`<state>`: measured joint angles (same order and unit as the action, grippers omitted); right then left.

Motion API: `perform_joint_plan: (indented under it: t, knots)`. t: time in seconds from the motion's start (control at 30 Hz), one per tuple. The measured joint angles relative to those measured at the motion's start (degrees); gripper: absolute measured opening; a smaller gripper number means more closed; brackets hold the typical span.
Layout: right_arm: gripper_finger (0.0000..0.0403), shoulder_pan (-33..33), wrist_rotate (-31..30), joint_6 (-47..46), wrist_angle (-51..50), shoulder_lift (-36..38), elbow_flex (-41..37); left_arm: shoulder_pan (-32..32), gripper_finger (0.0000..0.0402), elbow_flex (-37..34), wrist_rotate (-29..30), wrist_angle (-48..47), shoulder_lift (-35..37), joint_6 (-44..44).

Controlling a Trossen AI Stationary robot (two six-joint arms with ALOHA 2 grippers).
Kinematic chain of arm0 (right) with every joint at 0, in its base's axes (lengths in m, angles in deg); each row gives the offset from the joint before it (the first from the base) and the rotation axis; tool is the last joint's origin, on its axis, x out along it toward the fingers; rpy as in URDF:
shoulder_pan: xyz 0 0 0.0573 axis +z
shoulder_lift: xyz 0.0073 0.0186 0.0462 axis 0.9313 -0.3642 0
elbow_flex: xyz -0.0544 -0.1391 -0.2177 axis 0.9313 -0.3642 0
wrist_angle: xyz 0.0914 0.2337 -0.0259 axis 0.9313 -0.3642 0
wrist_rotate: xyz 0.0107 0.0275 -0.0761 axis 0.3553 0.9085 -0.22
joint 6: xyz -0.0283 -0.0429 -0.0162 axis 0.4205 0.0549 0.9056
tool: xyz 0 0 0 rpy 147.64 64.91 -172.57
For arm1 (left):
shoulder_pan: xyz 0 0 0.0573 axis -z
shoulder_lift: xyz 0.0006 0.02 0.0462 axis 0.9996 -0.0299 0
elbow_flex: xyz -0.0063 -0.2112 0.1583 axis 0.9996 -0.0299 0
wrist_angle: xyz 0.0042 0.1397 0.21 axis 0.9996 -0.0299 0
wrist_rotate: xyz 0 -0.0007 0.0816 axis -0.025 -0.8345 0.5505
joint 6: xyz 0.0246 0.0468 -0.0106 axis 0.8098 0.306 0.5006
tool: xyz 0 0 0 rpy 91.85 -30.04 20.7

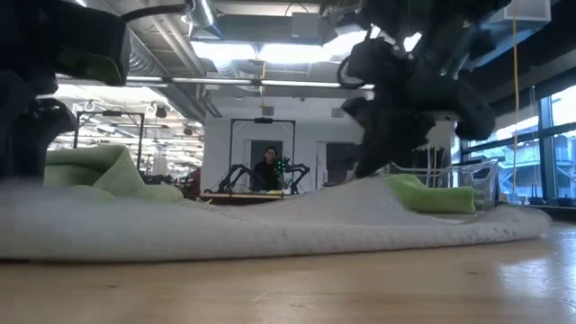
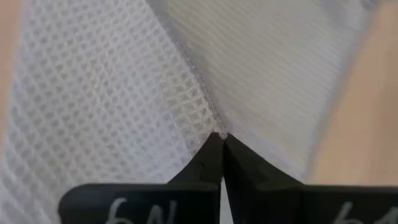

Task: Fold microfiber towels
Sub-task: Fold the gray cloth

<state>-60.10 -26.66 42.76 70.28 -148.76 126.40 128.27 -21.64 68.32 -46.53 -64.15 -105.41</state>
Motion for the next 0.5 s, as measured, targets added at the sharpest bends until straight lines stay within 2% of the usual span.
perform_joint_plan:
  t: [0.1, 0.2, 0.5]
  knots:
    - [0.0016, 0.4, -3.8, -2.2, -6.9, 2.9, 0.0, 0.0, 0.015, 0.0, 0.1, -1.1, 0.8, 0.0]
    - [0.0011, 0.8, -4.5, -4.2, -12.0, 4.9, 0.0, -0.1, 0.015, 0.4, 0.4, -3.2, 1.3, 0.2]
    - [0.0017, 2.7, -4.6, -6.3, -16.3, 5.5, 0.0, -0.1, 0.015, 0.5, 0.0, -6.1, 1.7, 0.5]
